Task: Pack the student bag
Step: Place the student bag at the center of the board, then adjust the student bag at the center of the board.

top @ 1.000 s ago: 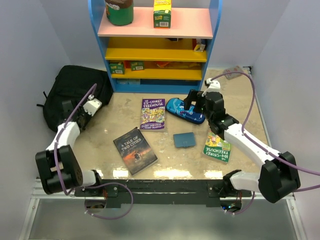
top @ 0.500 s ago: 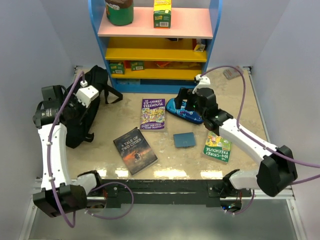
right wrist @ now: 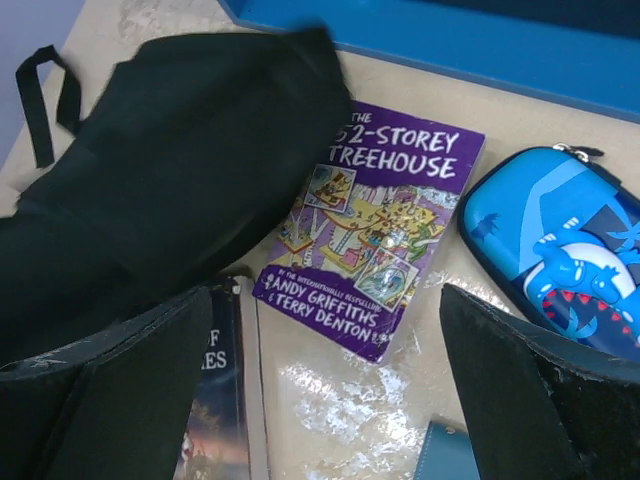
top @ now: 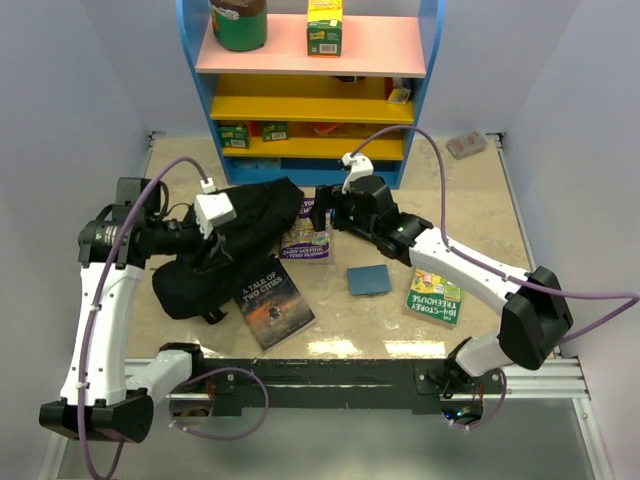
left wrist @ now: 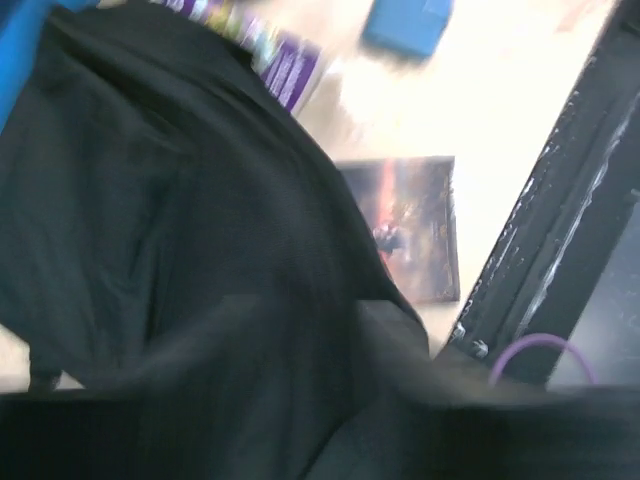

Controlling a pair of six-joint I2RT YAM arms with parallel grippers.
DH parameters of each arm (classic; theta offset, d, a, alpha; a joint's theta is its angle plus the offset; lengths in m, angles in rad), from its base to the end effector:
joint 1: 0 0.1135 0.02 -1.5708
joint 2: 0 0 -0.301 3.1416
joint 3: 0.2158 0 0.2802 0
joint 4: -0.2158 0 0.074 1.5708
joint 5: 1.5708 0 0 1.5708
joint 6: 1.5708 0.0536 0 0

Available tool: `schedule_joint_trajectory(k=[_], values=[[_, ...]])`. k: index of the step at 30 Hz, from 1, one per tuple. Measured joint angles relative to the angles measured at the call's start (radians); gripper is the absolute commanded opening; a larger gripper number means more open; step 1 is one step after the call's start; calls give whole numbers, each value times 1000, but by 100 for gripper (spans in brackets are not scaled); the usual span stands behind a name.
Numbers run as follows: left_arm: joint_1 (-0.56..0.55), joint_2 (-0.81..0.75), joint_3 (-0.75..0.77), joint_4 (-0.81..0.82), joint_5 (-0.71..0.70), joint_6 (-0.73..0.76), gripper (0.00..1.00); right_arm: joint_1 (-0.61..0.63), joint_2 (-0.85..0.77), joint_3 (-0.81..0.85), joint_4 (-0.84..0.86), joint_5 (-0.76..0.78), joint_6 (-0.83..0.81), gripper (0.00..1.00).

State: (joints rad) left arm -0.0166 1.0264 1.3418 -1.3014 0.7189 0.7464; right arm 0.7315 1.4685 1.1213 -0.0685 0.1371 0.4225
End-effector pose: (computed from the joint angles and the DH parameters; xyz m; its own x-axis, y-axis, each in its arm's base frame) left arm 0.1682 -0.0381 0.4176 -0.3568 0.5170 -0.7781 0.8421 0.5385 -0.0283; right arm 0.2902 0.2506 0.3249 -0.5073 0.0905 -0.8570 -0.3954 0.8592 0.3248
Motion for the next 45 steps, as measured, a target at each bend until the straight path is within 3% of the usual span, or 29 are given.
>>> schedule_joint_trajectory(k=[2,7,13,16,20,21,25,35,38,40,41,42,45], values=[[-53,2,-16,50,50,-27,100,8,0,0,-3,1,4,99],[-188,15,-110,183,117,-114,100,9,0,0,-28,1,13,99],[-190,34,-128,380,13,-229,100,25,0,-24,-48,2,60,99],[-99,51,-126,484,-77,-254,97,93,-1,-63,-56,14,113,99],[112,168,-87,573,-159,-257,96,218,13,-78,-67,25,172,99],[222,209,-86,595,-177,-246,96,252,29,-78,-65,26,193,98],[398,268,-141,599,-214,-167,96,317,73,-79,-65,28,241,98],[481,229,-400,465,-214,135,100,409,166,-117,-3,28,372,88],[523,265,-403,441,-212,193,100,414,196,-116,12,31,383,80],[557,304,-403,438,-213,225,100,413,217,-114,22,34,390,66],[571,321,-403,435,-212,240,100,413,224,-114,26,36,391,55],[588,338,-403,430,-209,259,100,413,230,-113,32,37,393,35],[615,361,-411,396,-185,317,100,413,246,-98,34,56,386,11]])
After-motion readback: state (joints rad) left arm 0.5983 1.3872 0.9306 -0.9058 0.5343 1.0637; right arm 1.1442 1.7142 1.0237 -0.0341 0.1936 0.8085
